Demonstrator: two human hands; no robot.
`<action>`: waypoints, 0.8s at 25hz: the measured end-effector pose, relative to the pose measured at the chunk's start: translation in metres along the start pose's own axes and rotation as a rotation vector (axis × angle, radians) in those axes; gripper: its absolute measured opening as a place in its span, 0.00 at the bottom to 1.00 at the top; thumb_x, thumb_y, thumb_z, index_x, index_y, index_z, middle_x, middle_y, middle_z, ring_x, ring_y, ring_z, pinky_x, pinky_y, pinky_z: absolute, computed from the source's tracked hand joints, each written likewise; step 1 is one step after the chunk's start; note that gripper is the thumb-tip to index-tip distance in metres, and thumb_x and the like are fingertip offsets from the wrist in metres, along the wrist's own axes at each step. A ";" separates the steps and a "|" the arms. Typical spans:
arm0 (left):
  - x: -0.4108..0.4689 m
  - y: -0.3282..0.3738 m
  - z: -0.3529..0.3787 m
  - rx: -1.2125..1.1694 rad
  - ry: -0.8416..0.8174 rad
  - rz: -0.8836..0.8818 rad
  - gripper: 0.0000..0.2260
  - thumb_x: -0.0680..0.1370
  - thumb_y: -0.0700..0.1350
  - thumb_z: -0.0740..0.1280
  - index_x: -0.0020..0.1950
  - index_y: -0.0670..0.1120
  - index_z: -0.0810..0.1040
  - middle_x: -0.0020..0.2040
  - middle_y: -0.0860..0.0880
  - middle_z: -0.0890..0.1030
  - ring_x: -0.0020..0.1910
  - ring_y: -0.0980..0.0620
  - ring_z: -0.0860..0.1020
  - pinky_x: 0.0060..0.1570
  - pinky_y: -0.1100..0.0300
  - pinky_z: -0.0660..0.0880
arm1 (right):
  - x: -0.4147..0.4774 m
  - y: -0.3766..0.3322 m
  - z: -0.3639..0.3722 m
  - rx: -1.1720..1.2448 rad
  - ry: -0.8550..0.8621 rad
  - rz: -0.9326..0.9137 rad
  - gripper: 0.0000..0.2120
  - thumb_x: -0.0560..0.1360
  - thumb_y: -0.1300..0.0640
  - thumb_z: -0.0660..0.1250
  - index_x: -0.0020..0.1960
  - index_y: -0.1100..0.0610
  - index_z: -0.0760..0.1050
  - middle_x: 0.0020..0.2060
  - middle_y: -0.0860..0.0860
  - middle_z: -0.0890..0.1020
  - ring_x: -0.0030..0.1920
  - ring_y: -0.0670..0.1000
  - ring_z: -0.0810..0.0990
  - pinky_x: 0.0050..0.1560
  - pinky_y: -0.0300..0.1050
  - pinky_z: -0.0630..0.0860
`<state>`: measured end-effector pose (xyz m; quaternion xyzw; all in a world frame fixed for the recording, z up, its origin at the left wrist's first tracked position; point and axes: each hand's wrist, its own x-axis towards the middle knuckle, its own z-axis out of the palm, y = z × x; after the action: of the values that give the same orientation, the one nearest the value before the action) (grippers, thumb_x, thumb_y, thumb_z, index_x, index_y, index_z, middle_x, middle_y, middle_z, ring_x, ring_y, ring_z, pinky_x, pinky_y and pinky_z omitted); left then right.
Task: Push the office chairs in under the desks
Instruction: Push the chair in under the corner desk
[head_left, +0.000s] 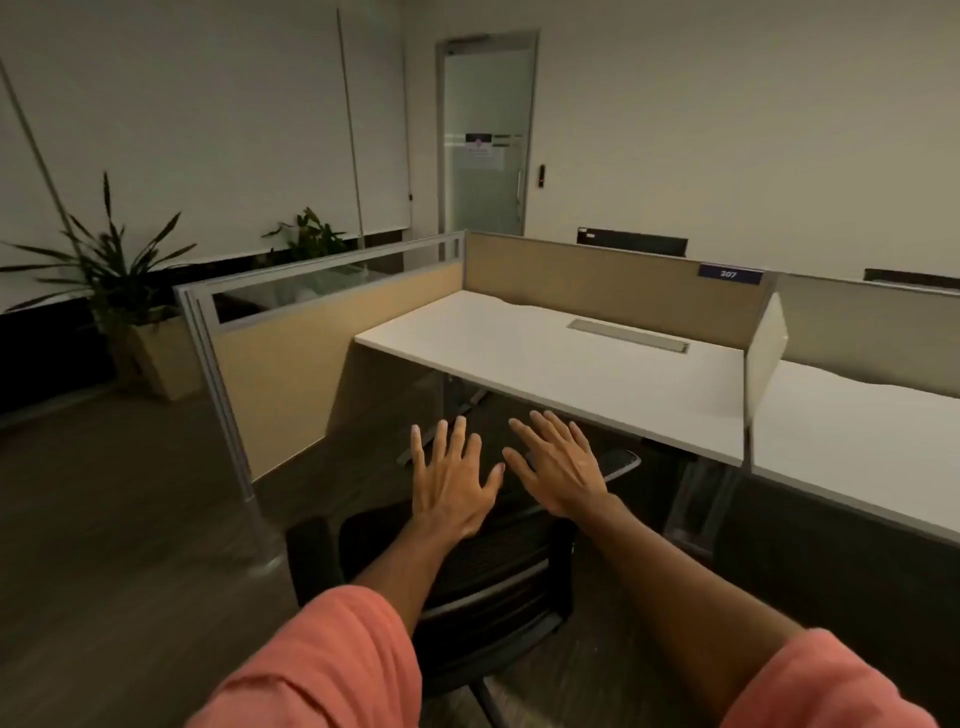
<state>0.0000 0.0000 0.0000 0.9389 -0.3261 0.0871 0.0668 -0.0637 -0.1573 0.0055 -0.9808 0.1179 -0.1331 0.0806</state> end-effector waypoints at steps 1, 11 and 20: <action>-0.004 -0.002 0.007 0.007 -0.051 -0.034 0.30 0.81 0.63 0.46 0.78 0.49 0.59 0.81 0.45 0.52 0.79 0.45 0.48 0.73 0.36 0.36 | -0.002 0.002 0.006 -0.038 -0.049 -0.026 0.29 0.81 0.35 0.46 0.79 0.44 0.54 0.79 0.53 0.55 0.79 0.53 0.47 0.77 0.56 0.43; -0.011 -0.010 0.044 -0.146 -0.300 -0.198 0.30 0.80 0.66 0.46 0.66 0.49 0.75 0.57 0.46 0.81 0.60 0.44 0.77 0.68 0.32 0.58 | 0.012 0.037 0.042 -0.133 -0.305 -0.180 0.41 0.73 0.25 0.40 0.70 0.47 0.72 0.67 0.53 0.76 0.69 0.52 0.71 0.68 0.52 0.64; 0.010 -0.040 0.048 -0.119 -0.229 -0.129 0.31 0.79 0.67 0.48 0.66 0.49 0.77 0.57 0.45 0.82 0.57 0.43 0.79 0.55 0.47 0.69 | 0.031 0.023 0.048 -0.138 -0.231 -0.203 0.43 0.69 0.21 0.34 0.50 0.47 0.78 0.38 0.47 0.79 0.41 0.48 0.75 0.53 0.52 0.69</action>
<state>0.0385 0.0164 -0.0472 0.9562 -0.2750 -0.0445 0.0904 -0.0260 -0.1815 -0.0374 -0.9996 0.0168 -0.0188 0.0120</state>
